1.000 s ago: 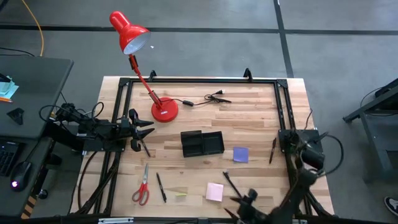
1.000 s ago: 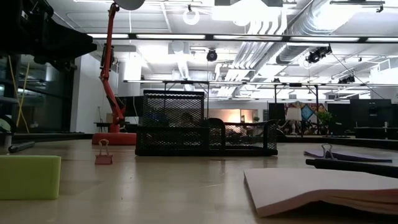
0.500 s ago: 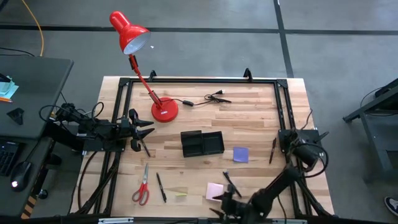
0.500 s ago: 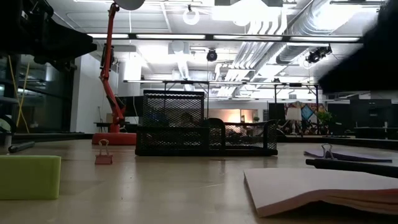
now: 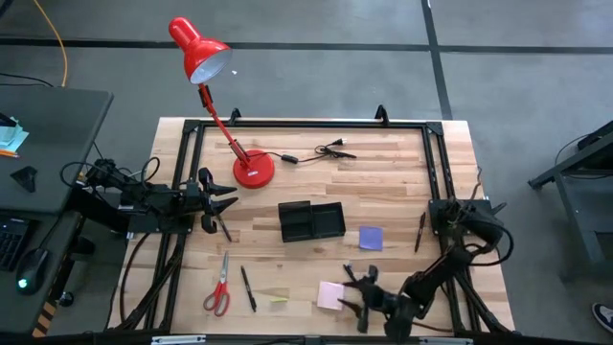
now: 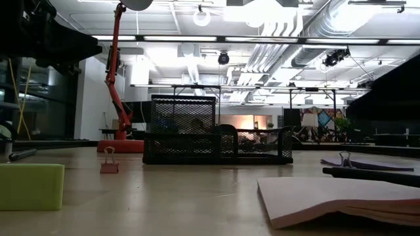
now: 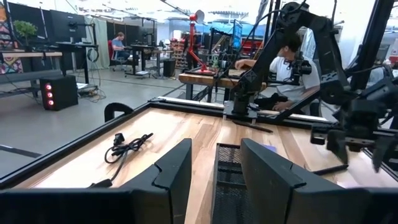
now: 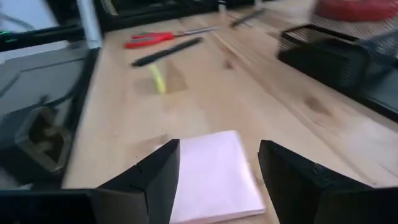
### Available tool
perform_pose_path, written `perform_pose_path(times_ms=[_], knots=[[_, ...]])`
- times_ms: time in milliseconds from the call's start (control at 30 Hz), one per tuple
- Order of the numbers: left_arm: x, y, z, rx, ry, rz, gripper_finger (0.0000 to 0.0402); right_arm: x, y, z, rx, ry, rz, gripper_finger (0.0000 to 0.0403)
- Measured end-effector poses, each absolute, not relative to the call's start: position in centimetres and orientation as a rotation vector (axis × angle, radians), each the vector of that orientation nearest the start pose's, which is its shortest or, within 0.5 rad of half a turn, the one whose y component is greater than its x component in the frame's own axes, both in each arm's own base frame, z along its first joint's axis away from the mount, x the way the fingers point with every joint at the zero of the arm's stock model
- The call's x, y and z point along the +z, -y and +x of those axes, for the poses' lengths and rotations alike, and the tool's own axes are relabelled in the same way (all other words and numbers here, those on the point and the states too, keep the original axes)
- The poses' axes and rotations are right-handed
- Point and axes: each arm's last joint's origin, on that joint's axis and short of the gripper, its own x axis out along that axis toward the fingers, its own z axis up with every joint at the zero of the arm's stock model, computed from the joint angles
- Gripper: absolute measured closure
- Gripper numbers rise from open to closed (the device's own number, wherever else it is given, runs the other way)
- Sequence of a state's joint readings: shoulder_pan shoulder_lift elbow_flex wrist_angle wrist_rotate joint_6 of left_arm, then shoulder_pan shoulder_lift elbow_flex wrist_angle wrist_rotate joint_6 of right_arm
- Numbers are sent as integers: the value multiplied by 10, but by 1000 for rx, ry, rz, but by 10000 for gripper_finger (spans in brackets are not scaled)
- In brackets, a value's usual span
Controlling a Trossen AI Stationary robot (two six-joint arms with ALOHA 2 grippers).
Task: Pick and place office supplies into organizer
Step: Put the black pen into the black desk organizer
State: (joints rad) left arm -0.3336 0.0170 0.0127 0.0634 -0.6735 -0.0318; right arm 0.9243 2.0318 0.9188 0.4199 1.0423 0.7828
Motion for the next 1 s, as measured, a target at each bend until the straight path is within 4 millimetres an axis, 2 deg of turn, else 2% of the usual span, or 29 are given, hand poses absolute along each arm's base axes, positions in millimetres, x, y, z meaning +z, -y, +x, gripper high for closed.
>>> perform_pose_path(times_ms=[300, 533, 633, 733, 900, 1000], knots=[[172, 13, 92, 339, 58, -60, 275, 79, -252, 240, -363, -456, 322, 194], [172, 13, 92, 339, 58, -60, 275, 78, -248, 242, -382, -483, 309, 194], [172, 13, 92, 339, 57, -60, 275, 85, -251, 243, -358, -500, 305, 194], [172, 13, 92, 339, 58, -60, 275, 104, -259, 244, -355, -521, 263, 194], [172, 13, 92, 339, 57, -60, 275, 132, -265, 240, -467, -611, 179, 194], [172, 13, 92, 339, 57, -60, 275, 124, -259, 233, -562, -719, 180, 194]])
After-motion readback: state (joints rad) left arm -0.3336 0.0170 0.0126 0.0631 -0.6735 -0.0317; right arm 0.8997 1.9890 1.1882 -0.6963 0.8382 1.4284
